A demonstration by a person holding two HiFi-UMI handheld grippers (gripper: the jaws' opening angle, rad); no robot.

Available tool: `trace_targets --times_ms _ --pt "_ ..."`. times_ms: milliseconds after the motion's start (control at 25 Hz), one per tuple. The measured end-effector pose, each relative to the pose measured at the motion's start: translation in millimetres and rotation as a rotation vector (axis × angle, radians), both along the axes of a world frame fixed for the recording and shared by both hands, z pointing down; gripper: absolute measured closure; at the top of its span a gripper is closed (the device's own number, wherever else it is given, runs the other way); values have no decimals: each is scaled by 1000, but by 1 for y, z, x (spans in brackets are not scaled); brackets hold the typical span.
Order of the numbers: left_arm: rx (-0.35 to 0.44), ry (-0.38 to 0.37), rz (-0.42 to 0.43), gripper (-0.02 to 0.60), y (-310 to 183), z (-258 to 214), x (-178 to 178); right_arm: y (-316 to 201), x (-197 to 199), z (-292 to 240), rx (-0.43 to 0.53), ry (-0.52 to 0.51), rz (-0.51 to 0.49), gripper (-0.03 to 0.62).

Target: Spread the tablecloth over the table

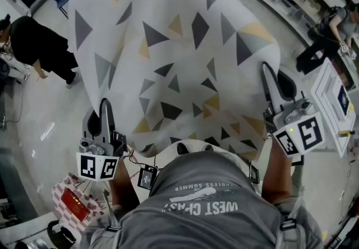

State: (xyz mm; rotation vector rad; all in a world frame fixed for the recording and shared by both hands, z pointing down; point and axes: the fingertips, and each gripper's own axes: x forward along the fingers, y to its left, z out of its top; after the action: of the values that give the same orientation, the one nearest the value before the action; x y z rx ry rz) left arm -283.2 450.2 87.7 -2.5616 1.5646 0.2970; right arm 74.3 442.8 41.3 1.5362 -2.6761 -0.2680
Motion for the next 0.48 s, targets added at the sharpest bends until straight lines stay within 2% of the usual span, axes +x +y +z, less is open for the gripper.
trace_targets --times_ms 480 --pt "9 -1 8 577 -6 1 3 -7 6 -1 -2 -26 -1 582"
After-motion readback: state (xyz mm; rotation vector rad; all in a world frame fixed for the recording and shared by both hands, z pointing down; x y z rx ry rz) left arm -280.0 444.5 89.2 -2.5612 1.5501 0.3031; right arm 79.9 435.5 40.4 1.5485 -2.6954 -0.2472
